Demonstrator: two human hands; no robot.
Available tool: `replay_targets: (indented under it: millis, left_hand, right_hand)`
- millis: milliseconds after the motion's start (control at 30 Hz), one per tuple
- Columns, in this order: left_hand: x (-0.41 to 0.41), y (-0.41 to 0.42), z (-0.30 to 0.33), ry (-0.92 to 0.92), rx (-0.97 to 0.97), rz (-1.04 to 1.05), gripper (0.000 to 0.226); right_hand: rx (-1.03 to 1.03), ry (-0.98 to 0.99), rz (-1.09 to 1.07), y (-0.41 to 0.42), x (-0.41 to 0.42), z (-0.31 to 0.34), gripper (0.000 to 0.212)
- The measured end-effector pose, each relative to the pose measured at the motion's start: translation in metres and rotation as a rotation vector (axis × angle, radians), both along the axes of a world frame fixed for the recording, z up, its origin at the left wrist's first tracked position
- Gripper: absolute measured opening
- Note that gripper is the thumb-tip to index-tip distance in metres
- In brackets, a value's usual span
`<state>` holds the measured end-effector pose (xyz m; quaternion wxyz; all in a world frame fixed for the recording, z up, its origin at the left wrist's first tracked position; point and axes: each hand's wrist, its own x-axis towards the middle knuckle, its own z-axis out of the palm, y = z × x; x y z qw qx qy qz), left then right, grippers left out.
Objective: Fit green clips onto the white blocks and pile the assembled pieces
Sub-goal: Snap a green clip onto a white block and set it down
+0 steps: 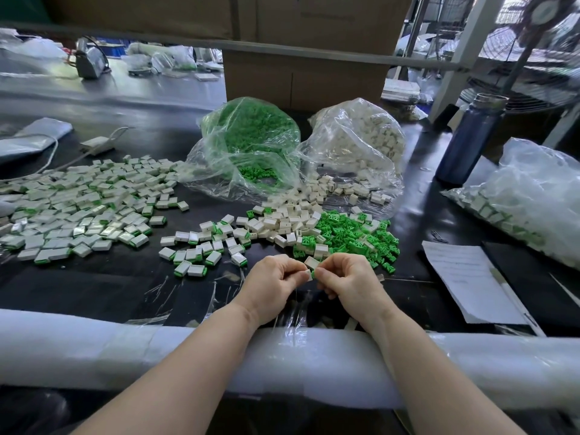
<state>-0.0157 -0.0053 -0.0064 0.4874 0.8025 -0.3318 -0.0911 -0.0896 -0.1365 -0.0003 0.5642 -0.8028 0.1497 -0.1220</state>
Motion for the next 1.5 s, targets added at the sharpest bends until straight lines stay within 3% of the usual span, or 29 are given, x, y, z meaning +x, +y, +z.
replay_targets:
  millis: [200, 900, 1200, 1500]
  left_hand:
    - [-0.002, -0.0007, 0.0015, -0.123, 0.054, -0.05, 0.015]
    - [-0.0022, -0.0007, 0.0002, -0.16, 0.088, -0.082, 0.016]
    - [-0.0053, -0.0026, 0.0049, 0.079, -0.079, -0.021, 0.013]
    - [-0.0037, -0.0003, 0.0058, 0.163, -0.095, -0.023, 0.021]
  right_hand:
    - [-0.035, 0.029, 0.03, -0.0026, -0.0017, -0.0002, 0.021]
    - [-0.043, 0.032, 0.044, -0.0013, -0.0015, -0.0001, 0.021]
    - [0.186, -0.141, -0.03, 0.0, -0.0015, 0.0028, 0.015]
    - [0.22, -0.176, 0.031, 0.0015, -0.0033, 0.0048, 0.019]
